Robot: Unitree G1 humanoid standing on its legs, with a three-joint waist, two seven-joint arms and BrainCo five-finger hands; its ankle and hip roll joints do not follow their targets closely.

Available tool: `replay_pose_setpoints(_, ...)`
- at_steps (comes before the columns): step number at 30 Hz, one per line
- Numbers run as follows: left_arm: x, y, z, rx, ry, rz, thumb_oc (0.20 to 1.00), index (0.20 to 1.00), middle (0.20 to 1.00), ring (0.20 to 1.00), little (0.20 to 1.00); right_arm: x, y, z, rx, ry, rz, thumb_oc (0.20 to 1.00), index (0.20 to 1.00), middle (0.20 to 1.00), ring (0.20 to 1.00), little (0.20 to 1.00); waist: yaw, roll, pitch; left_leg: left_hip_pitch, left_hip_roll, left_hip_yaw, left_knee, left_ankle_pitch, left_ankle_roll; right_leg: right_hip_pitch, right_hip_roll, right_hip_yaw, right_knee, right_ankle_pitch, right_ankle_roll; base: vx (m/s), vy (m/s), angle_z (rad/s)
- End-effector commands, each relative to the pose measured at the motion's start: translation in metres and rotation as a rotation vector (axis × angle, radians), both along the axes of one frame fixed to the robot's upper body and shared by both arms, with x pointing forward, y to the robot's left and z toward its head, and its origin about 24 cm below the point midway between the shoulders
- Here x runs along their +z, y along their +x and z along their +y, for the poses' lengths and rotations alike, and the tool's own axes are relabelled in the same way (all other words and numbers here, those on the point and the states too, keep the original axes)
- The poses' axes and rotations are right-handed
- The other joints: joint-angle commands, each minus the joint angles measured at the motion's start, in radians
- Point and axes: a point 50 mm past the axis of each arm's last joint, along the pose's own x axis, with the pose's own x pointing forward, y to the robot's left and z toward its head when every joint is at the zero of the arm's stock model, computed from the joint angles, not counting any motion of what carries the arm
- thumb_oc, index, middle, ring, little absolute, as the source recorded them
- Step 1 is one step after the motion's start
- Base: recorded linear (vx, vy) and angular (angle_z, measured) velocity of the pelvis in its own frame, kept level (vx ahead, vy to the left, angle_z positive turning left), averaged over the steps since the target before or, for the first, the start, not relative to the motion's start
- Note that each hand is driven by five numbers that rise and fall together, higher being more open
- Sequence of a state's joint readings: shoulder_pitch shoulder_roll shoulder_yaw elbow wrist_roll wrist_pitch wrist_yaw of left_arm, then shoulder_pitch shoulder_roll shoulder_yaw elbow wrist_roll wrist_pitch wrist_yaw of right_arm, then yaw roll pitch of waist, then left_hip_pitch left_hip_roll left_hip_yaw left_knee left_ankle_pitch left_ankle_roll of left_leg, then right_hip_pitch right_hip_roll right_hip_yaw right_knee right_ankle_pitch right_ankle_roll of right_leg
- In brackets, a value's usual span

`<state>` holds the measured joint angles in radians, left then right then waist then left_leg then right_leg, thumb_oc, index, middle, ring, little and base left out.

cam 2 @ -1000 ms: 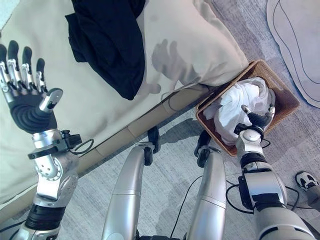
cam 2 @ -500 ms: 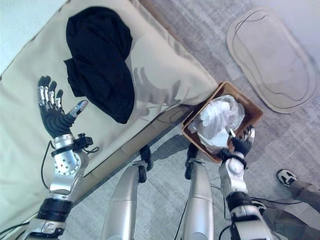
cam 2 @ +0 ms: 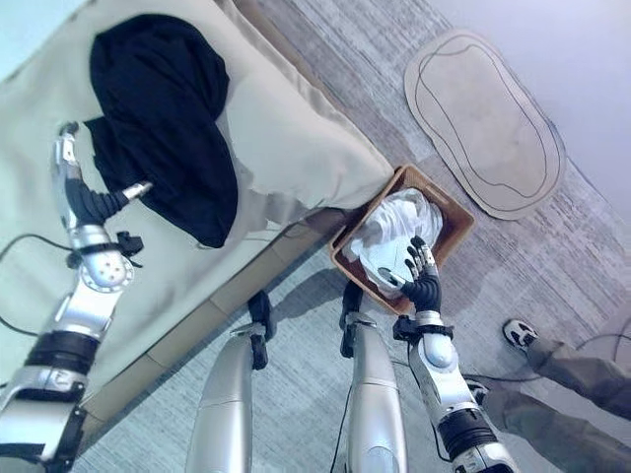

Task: Pick up clothes into the bucket

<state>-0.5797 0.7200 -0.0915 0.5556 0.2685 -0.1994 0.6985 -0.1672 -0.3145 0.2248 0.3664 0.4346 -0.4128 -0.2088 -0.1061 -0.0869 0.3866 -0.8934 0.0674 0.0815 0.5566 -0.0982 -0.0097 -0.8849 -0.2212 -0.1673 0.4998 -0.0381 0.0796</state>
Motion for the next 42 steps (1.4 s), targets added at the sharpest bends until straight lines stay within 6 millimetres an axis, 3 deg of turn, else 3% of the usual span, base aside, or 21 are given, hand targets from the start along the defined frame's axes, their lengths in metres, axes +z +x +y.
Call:
replay_pose_setpoints(1, 0.026, -0.001, 0.012, 0.086, 0.113, -0.058, 1.0, 1.0, 1.0, 1.0, 1.0, 0.027, -0.002, -0.001, 0.037, 0.004, -0.14, 1.0, 1.0, 1.0, 1.0, 1.0, 0.001, -0.003, 0.008, -0.019, 0.02, -0.033, -0.012, 0.007, -0.027, 0.043, -0.062, 0.048, -0.083, 0.071, 0.109, -0.04, 0.014, -0.06)
replay_pose_setpoints(5, 0.049, 0.003, 0.019, 0.138, 0.241, -0.052, 1.0, 1.0, 1.0, 1.0, 1.0, 0.038, -0.006, -0.003, 0.057, 0.0, -0.196, 1.0, 1.0, 1.0, 1.0, 1.0, -0.013, -0.019, 0.024, -0.08, 0.028, -0.043, 0.025, 0.001, -0.027, -0.005, -0.053, 0.048, -0.073, 0.076, 0.111, -0.03, 0.005, -0.04)
replay_pose_setpoints(14, 0.073, 0.013, 0.017, 0.215, 0.505, 0.013, 1.0, 1.0, 1.0, 1.0, 1.0, 0.05, -0.01, -0.008, 0.072, -0.009, -0.251, 1.0, 1.0, 1.0, 1.0, 1.0, -0.035, -0.026, 0.035, -0.179, 0.038, -0.048, 0.085, -0.015, -0.022, -0.101, -0.05, 0.058, -0.039, 0.084, 0.116, -0.01, 0.026, -0.02)
replay_pose_setpoints(16, 0.073, 0.013, 0.017, 0.214, 0.505, 0.013, 1.0, 1.0, 1.0, 1.0, 1.0, 0.05, -0.01, -0.009, 0.071, -0.009, -0.251, 1.0, 1.0, 1.0, 1.0, 1.0, -0.035, -0.026, 0.035, -0.18, 0.038, -0.048, 0.085, -0.015, -0.021, -0.102, -0.05, 0.059, -0.039, 0.084, 0.116, -0.01, 0.034, -0.03)
replay_pose_setpoints(22, 0.073, 0.025, 0.004, 0.208, 0.79, 0.144, 1.0, 1.0, 1.0, 1.0, 1.0, 0.052, -0.012, -0.013, 0.086, -0.021, -0.26, 1.0, 1.0, 1.0, 1.0, 1.0, -0.053, -0.012, 0.025, -0.213, 0.039, -0.041, 0.093, -0.015, -0.018, -0.138, -0.053, 0.075, -0.037, 0.098, 0.121, -0.01, 0.055, -0.04)
replay_pose_setpoints(26, 0.068, 0.033, 0.007, 0.263, 0.912, 0.254, 1.0, 1.0, 1.0, 1.0, 1.0, 0.051, -0.013, -0.013, 0.097, -0.013, -0.258, 1.0, 1.0, 1.0, 1.0, 1.0, -0.063, -0.006, 0.017, -0.214, 0.039, -0.035, 0.085, -0.013, -0.016, -0.146, -0.053, 0.08, -0.044, 0.107, 0.123, -0.01, 0.044, -0.03)
replay_pose_setpoints(27, 0.072, 0.036, 0.005, 0.269, 0.942, 0.274, 0.856, 0.856, 0.856, 0.856, 0.856, 0.052, -0.013, -0.014, 0.099, -0.015, -0.258, 1.0, 1.0, 1.0, 1.0, 1.0, -0.064, -0.004, 0.016, -0.214, 0.039, -0.033, 0.082, -0.012, -0.016, -0.146, -0.053, 0.082, -0.048, 0.108, 0.124, 0.0, 0.0, 0.0)
replay_pose_setpoints(28, 0.072, 0.036, 0.005, 0.269, 0.942, 0.273, 0.636, 0.636, 0.636, 0.636, 0.636, 0.052, -0.013, -0.014, 0.098, -0.014, -0.259, 1.0, 1.0, 1.0, 1.0, 1.0, -0.063, -0.005, 0.016, -0.214, 0.039, -0.033, 0.082, -0.012, -0.016, -0.146, -0.053, 0.082, -0.048, 0.108, 0.124, -0.01, 0.018, -0.03)
replay_pose_setpoints(29, 0.073, 0.038, 0.004, 0.271, 0.968, 0.302, 0.498, 0.498, 0.498, 0.498, 0.498, 0.051, -0.014, -0.015, 0.101, -0.016, -0.251, 1.0, 1.0, 1.0, 1.0, 1.0, -0.068, -0.002, 0.015, -0.214, 0.039, -0.032, 0.081, -0.012, -0.016, -0.147, -0.053, 0.082, -0.048, 0.109, 0.125, -0.01, 0.008, -0.03)
replay_pose_setpoints(30, 0.075, 0.039, 0.002, 0.269, 0.983, 0.323, 0.2, 0.2, 0.2, 0.2, 0.2, 0.051, -0.014, -0.016, 0.101, -0.014, -0.25, 1.0, 1.0, 1.0, 1.0, 1.0, -0.068, -0.002, 0.014, -0.213, 0.039, -0.031, 0.08, -0.012, -0.017, -0.147, -0.053, 0.082, -0.049, 0.11, 0.125, 0.0, 0.0, 0.0)
replay_pose_setpoints(32, 0.079, 0.038, 0.003, 0.258, 1.008, 0.34, 0.2, 0.2, 0.2, 0.2, 0.2, 0.048, -0.016, -0.017, 0.101, -0.002, -0.242, 1.0, 1.0, 1.0, 1.0, 1.0, -0.067, 0.003, 0.012, -0.208, 0.042, -0.028, 0.079, -0.013, -0.016, -0.145, -0.051, 0.085, -0.05, 0.109, 0.125, -0.01, 0.025, -0.04)
replay_pose_setpoints(42, 0.055, 0.032, 0.015, 0.224, 0.926, 0.428, 0.2, 0.2, 0.2, 0.2, 0.2, 0.043, -0.018, -0.02, 0.095, 0.014, -0.219, 1.0, 1.0, 1.0, 1.0, 1.0, -0.062, 0.012, -0.003, -0.188, 0.046, -0.025, 0.065, -0.009, -0.02, -0.128, -0.052, 0.082, -0.065, 0.114, 0.125, 0.0, 0.003, -0.03)
